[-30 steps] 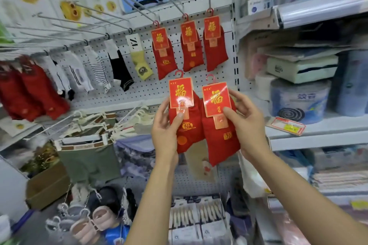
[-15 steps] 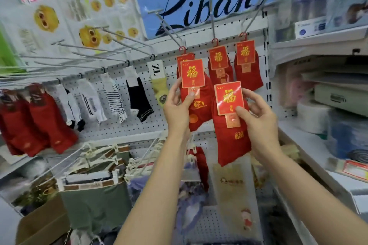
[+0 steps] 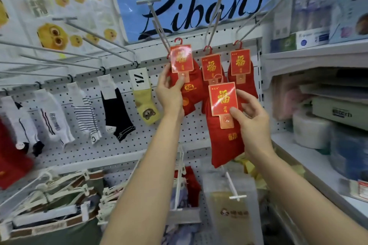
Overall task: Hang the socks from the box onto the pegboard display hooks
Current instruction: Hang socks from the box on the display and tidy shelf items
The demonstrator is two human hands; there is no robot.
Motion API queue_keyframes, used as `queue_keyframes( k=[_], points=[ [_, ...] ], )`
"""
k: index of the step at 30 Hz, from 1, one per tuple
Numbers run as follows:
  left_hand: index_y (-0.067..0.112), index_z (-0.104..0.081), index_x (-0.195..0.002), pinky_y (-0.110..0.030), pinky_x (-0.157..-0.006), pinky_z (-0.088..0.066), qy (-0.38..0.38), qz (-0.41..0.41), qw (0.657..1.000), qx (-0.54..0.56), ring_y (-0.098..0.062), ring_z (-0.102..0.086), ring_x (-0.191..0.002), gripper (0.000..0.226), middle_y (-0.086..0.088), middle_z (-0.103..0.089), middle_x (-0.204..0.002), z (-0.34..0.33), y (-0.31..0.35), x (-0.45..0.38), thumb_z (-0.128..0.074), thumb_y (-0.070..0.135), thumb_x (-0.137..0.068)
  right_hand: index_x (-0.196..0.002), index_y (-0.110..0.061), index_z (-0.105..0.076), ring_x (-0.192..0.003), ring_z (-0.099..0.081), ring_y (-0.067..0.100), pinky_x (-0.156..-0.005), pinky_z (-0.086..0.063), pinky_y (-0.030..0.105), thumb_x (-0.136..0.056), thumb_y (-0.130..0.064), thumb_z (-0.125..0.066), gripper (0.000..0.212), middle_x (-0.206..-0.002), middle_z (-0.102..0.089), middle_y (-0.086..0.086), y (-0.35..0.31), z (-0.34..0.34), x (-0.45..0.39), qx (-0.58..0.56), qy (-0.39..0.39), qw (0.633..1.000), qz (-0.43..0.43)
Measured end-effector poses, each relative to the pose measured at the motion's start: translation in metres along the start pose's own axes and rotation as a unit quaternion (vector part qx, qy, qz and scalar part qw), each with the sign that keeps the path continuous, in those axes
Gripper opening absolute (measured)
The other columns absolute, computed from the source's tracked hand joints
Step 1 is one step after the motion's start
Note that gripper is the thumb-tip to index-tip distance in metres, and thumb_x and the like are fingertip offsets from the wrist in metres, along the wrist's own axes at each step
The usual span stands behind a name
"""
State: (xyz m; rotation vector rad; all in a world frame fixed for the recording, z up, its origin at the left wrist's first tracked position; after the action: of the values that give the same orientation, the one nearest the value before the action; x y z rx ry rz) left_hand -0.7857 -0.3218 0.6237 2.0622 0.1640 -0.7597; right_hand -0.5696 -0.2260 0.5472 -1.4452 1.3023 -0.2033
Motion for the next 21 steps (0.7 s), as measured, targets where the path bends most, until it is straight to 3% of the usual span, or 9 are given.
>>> queue_keyframes(
  k=[7, 11, 15, 18, 21],
  points=[
    [0.045, -0.065, -0.116, -0.049, -0.093, -0.056, 0.021, -0.005, 1.0, 0.009, -0.02, -0.063, -0.118, 0.055, 0.002, -0.068, -0.126, -0.003, -0.015, -0.005, -0.07, 0.002, -0.084, -0.128, -0.024, -0.061, -0.087, -0.071, 0.008, -0.063, -0.055, 0.021, -0.092, -0.003, -0.062, 0.042, -0.105, -0.072, -0.002, -0.005, 0.014, -0.022, 0.008, 0.002, 1.0, 0.01],
    [0.051, -0.066, -0.111, -0.05, -0.097, -0.053, 0.03, -0.018, 0.999, 0.012, -0.02, -0.061, -0.12, 0.058, 0.003, -0.067, -0.126, 0.002, -0.019, 0.0, -0.069, 0.0, -0.083, -0.129, -0.024, -0.061, -0.089, -0.071, 0.007, -0.063, -0.055, 0.019, -0.092, -0.003, -0.062, 0.042, -0.109, -0.071, 0.0, -0.008, 0.016, -0.029, 0.005, -0.009, 1.0, 0.021],
    [0.036, -0.063, -0.123, -0.045, -0.087, -0.059, 0.062, 0.007, 0.997, 0.047, -0.019, -0.066, -0.113, 0.052, -0.002, -0.068, -0.123, 0.013, -0.026, 0.005, -0.067, -0.003, -0.088, -0.13, -0.023, -0.06, -0.087, -0.071, 0.009, -0.061, -0.055, 0.019, -0.093, -0.004, -0.062, 0.042, -0.108, -0.071, 0.002, -0.008, 0.014, -0.032, -0.006, -0.024, 1.0, 0.018],
    [0.045, -0.067, -0.113, -0.053, -0.091, -0.056, 0.061, 0.005, 0.998, 0.034, -0.023, -0.066, -0.113, 0.053, -0.002, -0.07, -0.12, 0.021, -0.027, 0.0, -0.07, 0.0, -0.085, -0.13, -0.024, -0.059, -0.087, -0.072, 0.012, -0.061, -0.056, 0.021, -0.093, -0.005, -0.061, 0.042, -0.107, -0.071, 0.003, -0.006, 0.011, -0.033, -0.014, -0.034, 0.999, 0.013],
    [0.04, -0.065, -0.119, -0.051, -0.091, -0.056, 0.068, 0.013, 0.997, 0.018, -0.023, -0.066, -0.112, 0.054, -0.003, -0.07, -0.12, 0.025, -0.027, 0.0, -0.069, -0.002, -0.085, -0.13, -0.024, -0.059, -0.087, -0.072, 0.01, -0.062, -0.057, 0.022, -0.093, -0.005, -0.061, 0.041, -0.106, -0.071, 0.001, -0.005, 0.009, -0.033, -0.016, -0.04, 0.999, 0.01]
  ],
)
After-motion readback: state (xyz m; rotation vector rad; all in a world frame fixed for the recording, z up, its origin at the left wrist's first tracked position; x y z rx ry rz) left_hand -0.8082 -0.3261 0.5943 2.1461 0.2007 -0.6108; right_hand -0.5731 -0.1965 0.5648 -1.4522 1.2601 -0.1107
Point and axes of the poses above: each hand's wrist, its own x-axis away from the middle knuckle, its own z-axis out of the back of the hand, y = z × x, the point moved 8 cm from there along -x, towards the middle knuckle
